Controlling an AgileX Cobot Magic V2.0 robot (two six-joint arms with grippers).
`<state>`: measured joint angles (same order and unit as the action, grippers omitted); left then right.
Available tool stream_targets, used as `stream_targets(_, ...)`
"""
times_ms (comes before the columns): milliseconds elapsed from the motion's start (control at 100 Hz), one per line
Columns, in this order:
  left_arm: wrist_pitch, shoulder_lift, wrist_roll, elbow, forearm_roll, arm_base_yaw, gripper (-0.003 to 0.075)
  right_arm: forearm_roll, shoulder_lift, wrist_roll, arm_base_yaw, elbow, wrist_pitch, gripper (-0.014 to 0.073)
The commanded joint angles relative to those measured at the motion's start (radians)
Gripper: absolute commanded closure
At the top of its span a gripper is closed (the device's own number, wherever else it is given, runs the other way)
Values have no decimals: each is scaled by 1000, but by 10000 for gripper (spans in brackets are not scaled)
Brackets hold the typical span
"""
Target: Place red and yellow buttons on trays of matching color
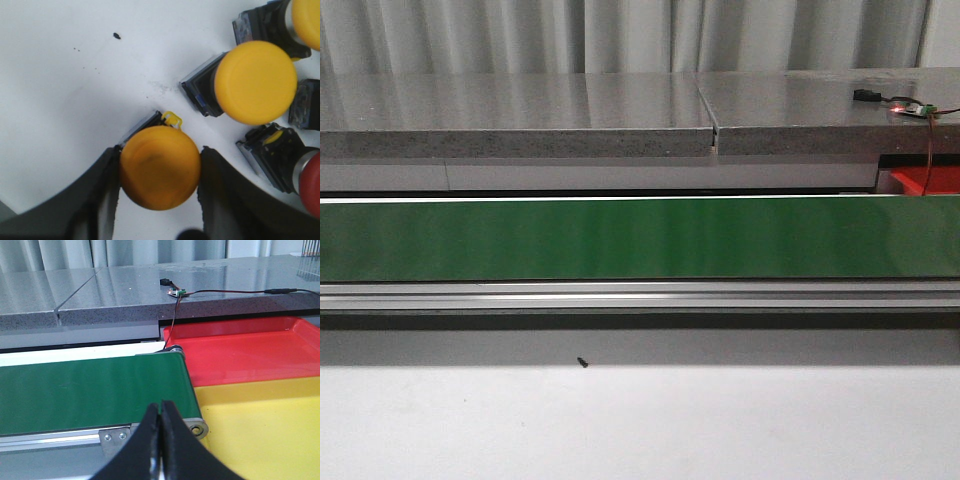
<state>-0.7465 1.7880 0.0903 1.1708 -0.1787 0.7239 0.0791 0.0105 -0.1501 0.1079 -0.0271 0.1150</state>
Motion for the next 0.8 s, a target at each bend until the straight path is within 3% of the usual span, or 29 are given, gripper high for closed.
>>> stream_targets(0,24,-56,7,28,-6,2,583,8,21,4,2,14,-79,661)
stream_targets(180,-18,-199,7,30,-9,-29,583,8,21,4,2,14,-79,661)
stream_targets(350,-60,-329,5,88,-23,-137,583,8,21,4,2,14,-79,661)
stream_targets(620,-97,-314,2,142,-23,-344,583,8,21,4,2,14,-79,661)
stream_targets(790,-99,-238,2,142,-25,-408,583,8,21,4,2,14,-79,661)
